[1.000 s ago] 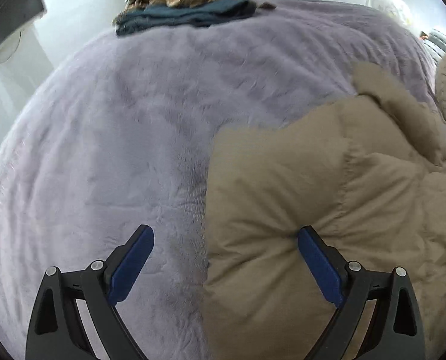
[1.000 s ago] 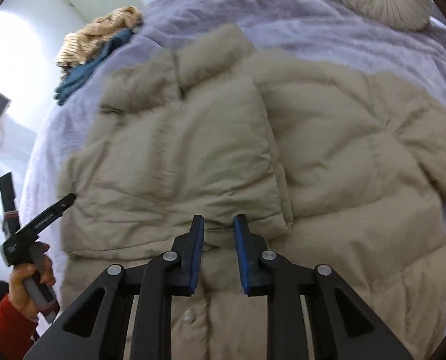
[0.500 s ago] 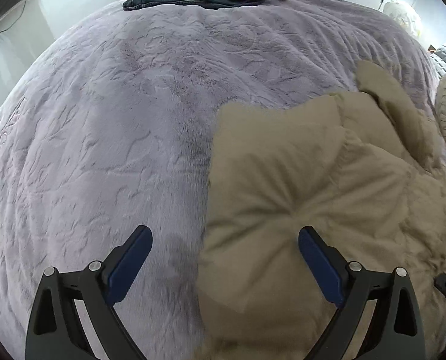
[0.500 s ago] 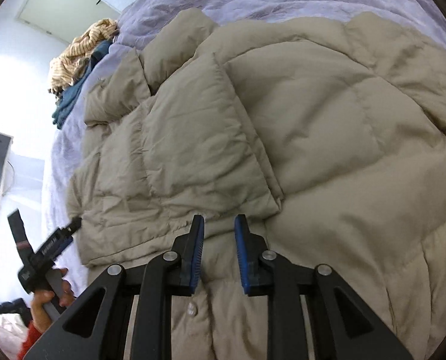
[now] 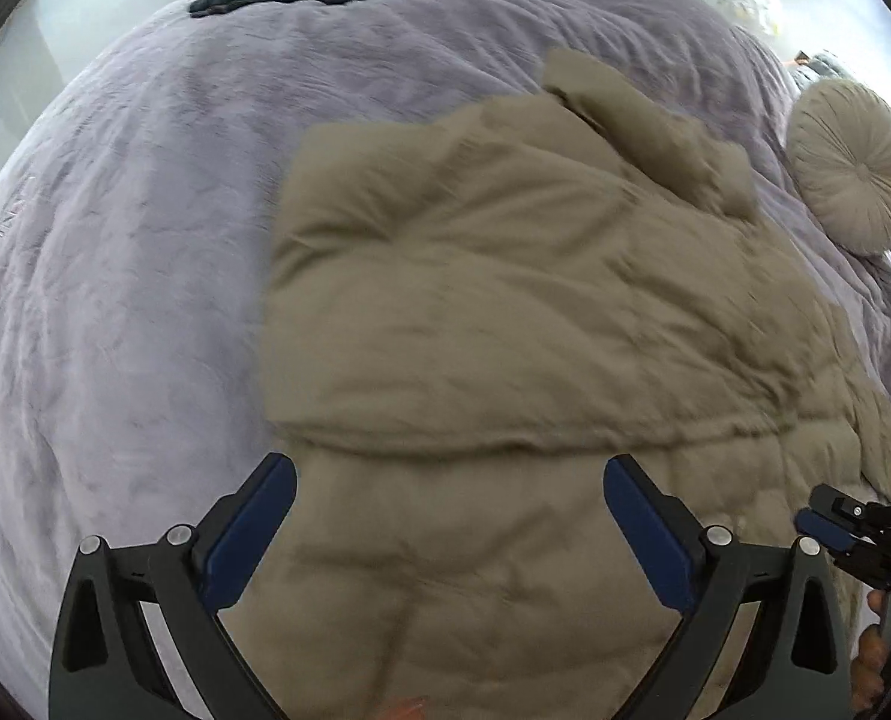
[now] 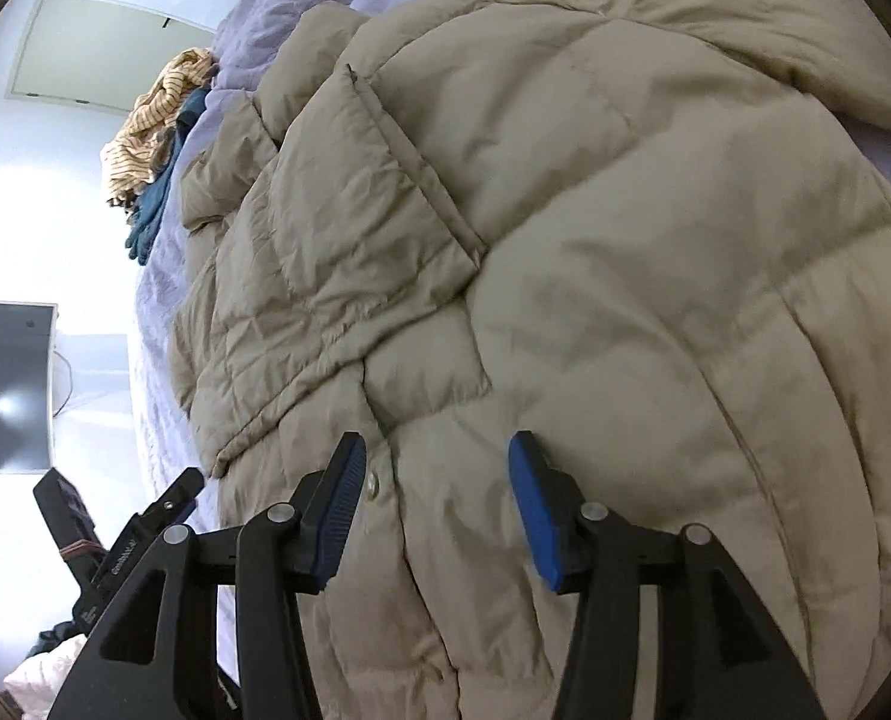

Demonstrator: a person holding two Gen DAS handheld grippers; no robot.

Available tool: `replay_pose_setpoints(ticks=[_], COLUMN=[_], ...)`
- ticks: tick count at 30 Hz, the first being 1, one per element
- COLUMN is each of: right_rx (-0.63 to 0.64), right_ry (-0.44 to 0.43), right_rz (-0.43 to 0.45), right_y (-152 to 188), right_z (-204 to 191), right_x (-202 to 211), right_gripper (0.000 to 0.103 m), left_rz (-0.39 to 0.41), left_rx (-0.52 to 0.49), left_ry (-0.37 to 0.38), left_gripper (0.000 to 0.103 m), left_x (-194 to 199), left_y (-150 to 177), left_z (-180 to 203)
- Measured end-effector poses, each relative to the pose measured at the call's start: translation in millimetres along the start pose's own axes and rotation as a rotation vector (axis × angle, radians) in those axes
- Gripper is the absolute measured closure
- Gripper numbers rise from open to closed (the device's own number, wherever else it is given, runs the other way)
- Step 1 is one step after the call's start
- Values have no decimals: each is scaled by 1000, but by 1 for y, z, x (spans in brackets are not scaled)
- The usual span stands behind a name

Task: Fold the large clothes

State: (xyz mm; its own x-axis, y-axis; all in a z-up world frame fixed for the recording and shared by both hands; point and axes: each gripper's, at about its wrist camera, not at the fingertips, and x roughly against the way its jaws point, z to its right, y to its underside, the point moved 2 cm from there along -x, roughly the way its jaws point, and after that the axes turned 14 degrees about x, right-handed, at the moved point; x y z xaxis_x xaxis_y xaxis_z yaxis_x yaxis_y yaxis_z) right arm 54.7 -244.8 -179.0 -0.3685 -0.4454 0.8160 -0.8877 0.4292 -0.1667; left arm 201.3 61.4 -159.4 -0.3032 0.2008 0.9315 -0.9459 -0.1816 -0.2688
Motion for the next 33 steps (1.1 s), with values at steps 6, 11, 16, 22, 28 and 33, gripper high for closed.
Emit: replay_pose_setpoints(ticks=[6,11,16,22,28,33], right_rx=[-7,-52,-152,-282,-442,-582], right_ry=[-28,-20,-16,-46,20,47], right_rz=[8,57,114,233,351,432], right_y=[8,12,17,19,14,11], right_z=[12,40,88,154,232,298], right_x=[17,44,71,109,150,178], right_gripper=[48,20,19,19,19,19], left_rz=[-44,-85,-99,-150,-182,-192], left_rx=[-53,-136,-181,-251,-275,-279], left_ry=[54,51,16,27,57,92], left_gripper=[0,0,0,0,0,0], left_x=[0,-1,-9,-23,-30,-31], left_y=[22,39,47,63,82,93], left_z=[34,65,94,139,179,208])
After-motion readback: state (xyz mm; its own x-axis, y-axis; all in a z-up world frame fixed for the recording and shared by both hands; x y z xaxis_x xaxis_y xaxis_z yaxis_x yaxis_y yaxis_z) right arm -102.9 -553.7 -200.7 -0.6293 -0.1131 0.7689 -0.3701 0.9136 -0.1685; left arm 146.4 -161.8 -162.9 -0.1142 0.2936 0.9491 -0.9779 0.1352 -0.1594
